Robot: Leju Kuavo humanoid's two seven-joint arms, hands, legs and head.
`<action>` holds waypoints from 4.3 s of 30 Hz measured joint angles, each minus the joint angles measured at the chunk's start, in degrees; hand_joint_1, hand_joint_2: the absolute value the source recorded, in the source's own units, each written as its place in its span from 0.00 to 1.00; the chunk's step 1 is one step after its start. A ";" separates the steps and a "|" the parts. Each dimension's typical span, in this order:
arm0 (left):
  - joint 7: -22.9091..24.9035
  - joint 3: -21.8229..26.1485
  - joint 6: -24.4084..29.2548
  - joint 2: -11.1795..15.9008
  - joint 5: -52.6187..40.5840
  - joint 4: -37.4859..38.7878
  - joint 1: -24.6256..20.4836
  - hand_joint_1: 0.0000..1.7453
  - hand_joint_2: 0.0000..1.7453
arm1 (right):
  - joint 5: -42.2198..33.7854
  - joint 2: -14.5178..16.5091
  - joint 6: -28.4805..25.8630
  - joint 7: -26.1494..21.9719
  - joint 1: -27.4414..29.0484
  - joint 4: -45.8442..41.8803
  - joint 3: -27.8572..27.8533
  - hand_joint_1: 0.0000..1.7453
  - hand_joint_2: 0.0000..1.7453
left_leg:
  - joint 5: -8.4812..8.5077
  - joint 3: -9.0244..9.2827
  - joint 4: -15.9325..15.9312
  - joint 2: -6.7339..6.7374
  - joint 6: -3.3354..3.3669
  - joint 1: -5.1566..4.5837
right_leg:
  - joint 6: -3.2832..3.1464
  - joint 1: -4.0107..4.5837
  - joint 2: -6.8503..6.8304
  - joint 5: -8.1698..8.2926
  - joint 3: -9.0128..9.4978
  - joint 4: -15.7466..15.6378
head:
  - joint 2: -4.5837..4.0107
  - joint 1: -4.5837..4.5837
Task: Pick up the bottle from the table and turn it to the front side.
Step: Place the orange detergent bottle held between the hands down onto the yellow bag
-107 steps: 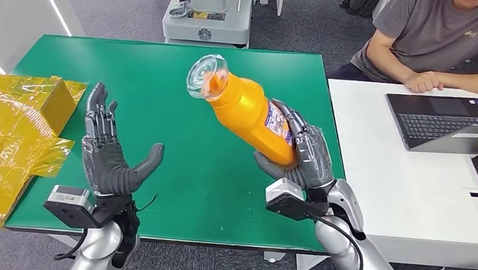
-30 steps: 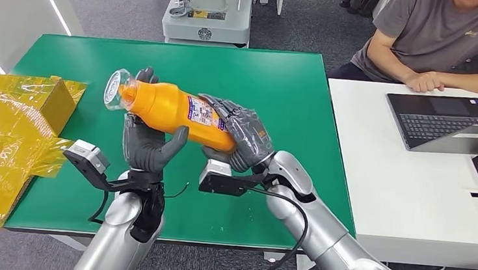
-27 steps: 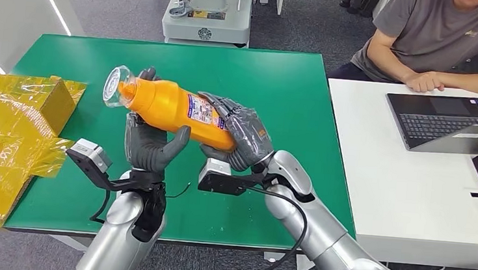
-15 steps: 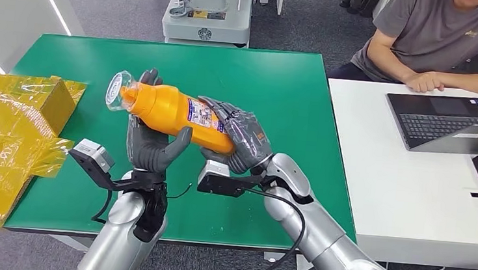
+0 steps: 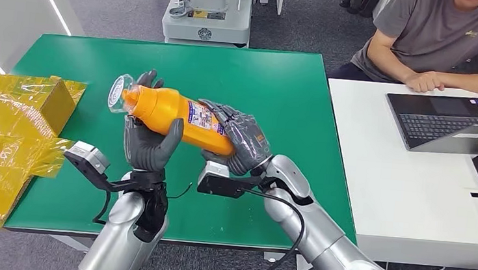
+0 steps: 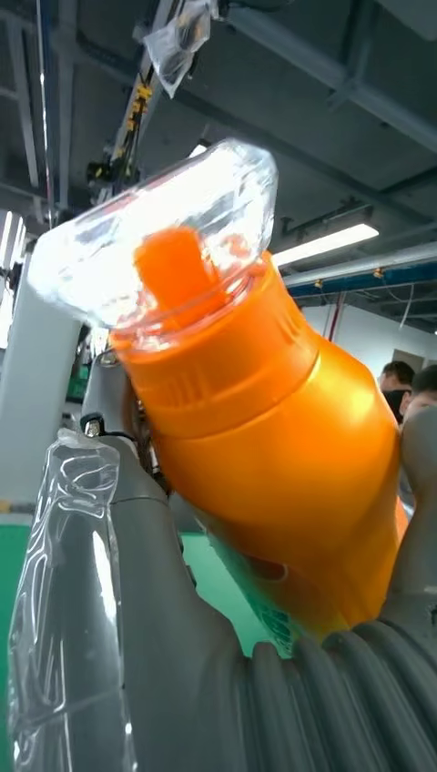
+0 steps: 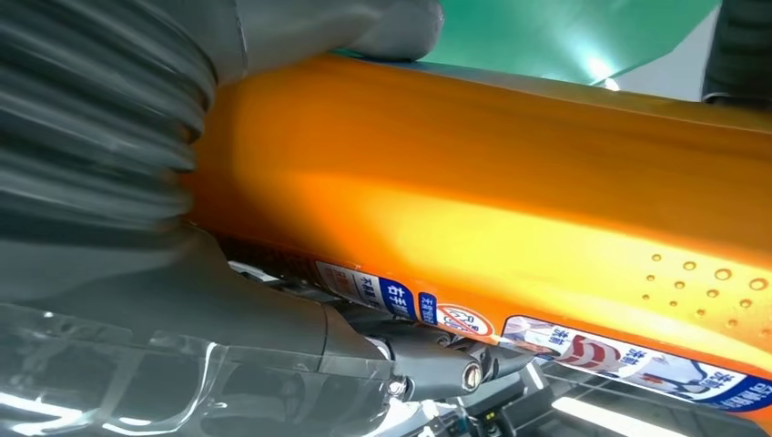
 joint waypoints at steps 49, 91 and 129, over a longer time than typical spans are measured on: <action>-2.20 0.03 2.36 0.77 2.45 0.83 0.04 1.00 1.00 | -8.45 0.21 -3.55 1.01 3.66 -1.00 -3.03 0.00 1.00 | -0.01 0.00 0.00 -0.01 0.00 0.00 | 0.00 0.00 0.00 0.00 0.00 0.00 | 0.00 -0.01; 5.83 8.61 13.65 9.47 -27.67 -5.48 5.29 1.00 1.00 | -24.44 -1.99 -23.74 -4.26 31.76 -35.58 -10.10 0.00 1.00 | -0.02 -0.02 -0.06 0.02 -0.02 0.02 | -0.05 0.03 0.01 -0.07 -0.05 0.02 | 0.00 0.00; 17.59 -0.06 -0.13 29.84 -85.82 42.76 -23.71 1.00 1.00 | -20.49 0.79 -14.27 -4.20 37.65 -40.92 -15.46 0.00 1.00 | 0.02 -0.01 -0.06 0.11 -0.09 0.03 | -0.10 0.03 0.12 -0.05 -0.13 0.05 | 0.00 0.00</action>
